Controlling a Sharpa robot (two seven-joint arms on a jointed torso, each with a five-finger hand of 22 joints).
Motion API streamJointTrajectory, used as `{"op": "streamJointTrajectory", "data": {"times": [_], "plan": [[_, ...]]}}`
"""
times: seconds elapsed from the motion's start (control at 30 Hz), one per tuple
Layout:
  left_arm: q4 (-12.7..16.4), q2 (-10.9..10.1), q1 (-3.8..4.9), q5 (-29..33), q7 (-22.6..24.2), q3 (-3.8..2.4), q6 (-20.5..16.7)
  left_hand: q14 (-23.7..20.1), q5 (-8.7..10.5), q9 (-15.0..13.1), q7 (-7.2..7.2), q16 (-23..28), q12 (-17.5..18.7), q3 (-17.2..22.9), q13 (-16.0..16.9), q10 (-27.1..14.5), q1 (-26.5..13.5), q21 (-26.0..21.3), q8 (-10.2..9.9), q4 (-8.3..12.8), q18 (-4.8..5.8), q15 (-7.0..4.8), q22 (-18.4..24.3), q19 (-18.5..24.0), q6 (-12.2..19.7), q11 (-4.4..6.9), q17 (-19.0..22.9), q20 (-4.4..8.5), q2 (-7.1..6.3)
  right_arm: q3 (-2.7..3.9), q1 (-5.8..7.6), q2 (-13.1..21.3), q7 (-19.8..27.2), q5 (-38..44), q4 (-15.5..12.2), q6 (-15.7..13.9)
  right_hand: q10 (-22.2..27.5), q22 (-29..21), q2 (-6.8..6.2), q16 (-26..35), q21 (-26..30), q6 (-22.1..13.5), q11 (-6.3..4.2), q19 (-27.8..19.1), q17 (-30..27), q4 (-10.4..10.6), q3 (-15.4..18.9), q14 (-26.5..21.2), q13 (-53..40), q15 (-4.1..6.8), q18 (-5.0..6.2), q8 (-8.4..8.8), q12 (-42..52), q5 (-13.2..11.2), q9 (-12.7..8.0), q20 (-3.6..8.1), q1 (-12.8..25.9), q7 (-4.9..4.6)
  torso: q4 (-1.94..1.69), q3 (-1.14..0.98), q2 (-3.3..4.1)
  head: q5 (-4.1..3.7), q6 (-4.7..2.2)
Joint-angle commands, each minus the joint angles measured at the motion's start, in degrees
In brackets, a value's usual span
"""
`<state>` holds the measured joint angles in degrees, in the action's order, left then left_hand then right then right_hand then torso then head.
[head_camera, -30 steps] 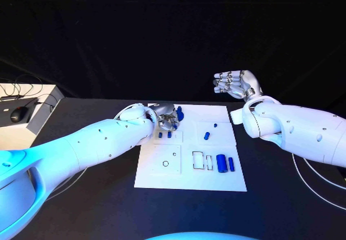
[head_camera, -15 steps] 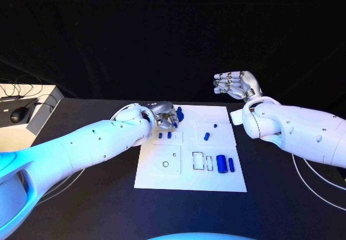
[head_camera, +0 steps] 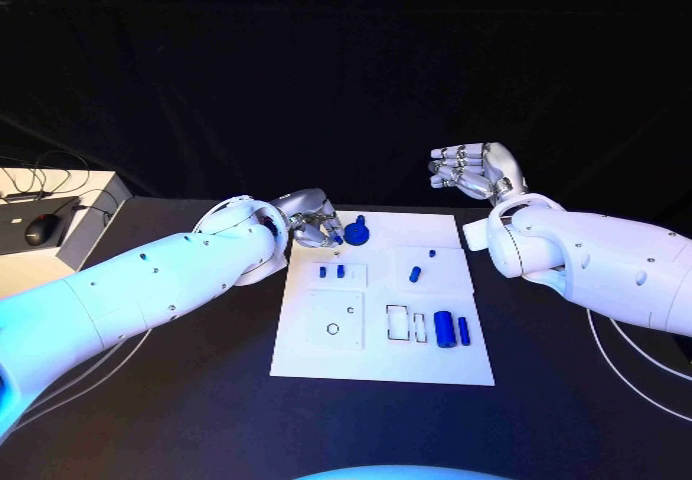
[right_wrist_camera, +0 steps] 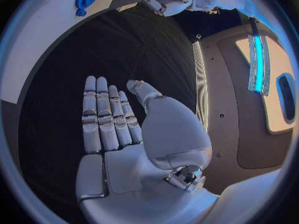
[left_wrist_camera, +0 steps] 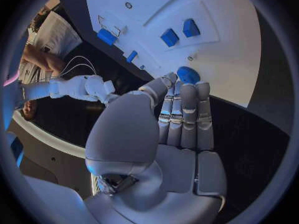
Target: Assemble the parts on the task board
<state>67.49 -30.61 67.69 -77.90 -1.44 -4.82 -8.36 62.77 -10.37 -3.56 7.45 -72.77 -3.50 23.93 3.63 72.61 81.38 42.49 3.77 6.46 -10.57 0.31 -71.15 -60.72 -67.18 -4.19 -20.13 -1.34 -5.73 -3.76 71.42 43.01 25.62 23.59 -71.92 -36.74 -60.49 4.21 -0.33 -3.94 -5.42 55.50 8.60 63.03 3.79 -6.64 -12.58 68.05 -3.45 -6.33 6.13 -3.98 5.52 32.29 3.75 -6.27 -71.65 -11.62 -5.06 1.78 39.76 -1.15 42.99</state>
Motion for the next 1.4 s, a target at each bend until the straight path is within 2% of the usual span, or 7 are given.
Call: {"op": "streamJointTrajectory", "data": {"times": [0.03,0.37,0.6,0.9,1.1,1.4], "plan": [[0.1,-0.2,-0.01,0.4,-1.0,-0.18,2.8,0.2,0.01,-0.1,0.16,0.3,0.0,-0.2,0.0,-0.3,0.1,-0.3,-0.2,-0.1,-0.1,0.08,0.1,-0.5,-0.1,-0.05,-0.1,0.08,0.05,0.01,-0.07,0.0,0.5,0.6,0.0,0.8,-0.3,-0.1,-0.37,0.3,-0.3,0.2,0.1,-0.4,-0.1,0.0,0.1,-0.3,0.1,-0.17,-0.53,0.04,-0.2,0.3,0.0,-0.04,0.4,-0.17,0.03,0.14,-0.14,0.11,0.04],[-1.3,0.1,-0.15,-1.2,-1.3,-0.25,3.1,0.4,0.05,-0.1,0.17,0.4,0.0,-0.2,0.0,-0.2,0.3,-0.3,-0.2,-0.1,-0.11,0.05,0.1,-0.6,-0.2,-0.05,-0.1,0.15,0.06,0.0,-0.13,0.0,0.4,0.6,0.0,0.9,-0.2,-0.1,-0.35,0.3,-0.3,0.1,0.11,-0.4,-0.1,-0.1,0.1,-0.3,0.1,-0.18,-0.52,0.05,-0.2,0.4,0.0,-0.05,0.4,-0.17,0.04,0.05,-0.03,0.28,0.01],[-3.3,1.2,-0.9,-2.8,-1.1,0.03,2.3,0.4,0.08,-0.1,0.18,0.4,0.0,-0.1,0.0,-0.3,0.4,-0.3,-0.2,-0.2,-0.1,0.04,0.1,-0.7,-0.1,-0.05,-0.2,0.19,0.07,0.0,-0.14,-0.1,0.5,0.6,0.0,0.9,-0.2,-0.1,-0.35,0.3,-0.3,0.1,0.11,-0.4,-0.1,-0.1,0.1,-0.3,0.1,-0.18,-0.52,0.05,-0.2,0.4,0.0,-0.05,0.4,-0.17,0.08,0.09,0.05,0.3,0.09],[-5.2,2.6,-1.35,-3.5,-1.1,0.46,1.9,0.5,0.1,-0.1,0.13,0.4,0.0,0.0,0.0,-0.1,0.4,-0.3,-0.2,-0.2,-0.11,0.01,0.0,-0.8,-0.3,0.0,-0.4,0.21,0.06,0.0,-0.14,-0.1,0.5,0.6,-0.1,0.9,-0.2,-0.1,-0.35,0.3,-0.3,0.1,0.11,-0.4,-0.1,-0.1,0.1,-0.3,0.1,-0.18,-0.52,0.05,-0.2,0.4,0.0,-0.05,0.4,-0.17,0.08,0.05,0.01,0.33,0.2],[-5.7,3.1,-1.46,-3.6,-1.1,0.75,1.9,0.5,0.13,-0.1,0.16,0.5,0.0,0.0,0.0,-0.2,0.4,-0.3,-0.2,-0.3,-0.11,0.01,0.0,-0.8,-0.2,-0.02,-0.4,0.25,0.06,0.0,-0.15,-0.2,0.5,0.6,-0.1,0.9,-0.2,-0.1,-0.35,0.3,-0.3,0.1,0.11,-0.4,-0.1,-0.1,0.1,-0.3,0.1,-0.18,-0.52,0.05,-0.2,0.4,0.0,-0.05,0.4,-0.17,0.07,0.08,0.01,0.23,0.22],[-5.8,3.5,-1.49,-3.6,-1.3,0.84,2.1,0.5,0.13,-0.1,0.16,0.5,0.0,0.0,0.0,-0.2,0.4,-0.3,-0.2,-0.3,-0.11,0.01,0.0,-0.8,-0.2,-0.02,-0.4,0.25,0.06,0.0,-0.15,-0.2,0.5,0.6,0.0,0.9,-0.2,-0.1,-0.35,0.3,-0.3,0.1,0.11,-0.4,-0.1,-0.1,0.1,-0.3,0.1,-0.18,-0.52,0.05,-0.2,0.4,0.0,-0.05,0.4,-0.17,0.11,0.05,0.02,0.3,0.3]]}}
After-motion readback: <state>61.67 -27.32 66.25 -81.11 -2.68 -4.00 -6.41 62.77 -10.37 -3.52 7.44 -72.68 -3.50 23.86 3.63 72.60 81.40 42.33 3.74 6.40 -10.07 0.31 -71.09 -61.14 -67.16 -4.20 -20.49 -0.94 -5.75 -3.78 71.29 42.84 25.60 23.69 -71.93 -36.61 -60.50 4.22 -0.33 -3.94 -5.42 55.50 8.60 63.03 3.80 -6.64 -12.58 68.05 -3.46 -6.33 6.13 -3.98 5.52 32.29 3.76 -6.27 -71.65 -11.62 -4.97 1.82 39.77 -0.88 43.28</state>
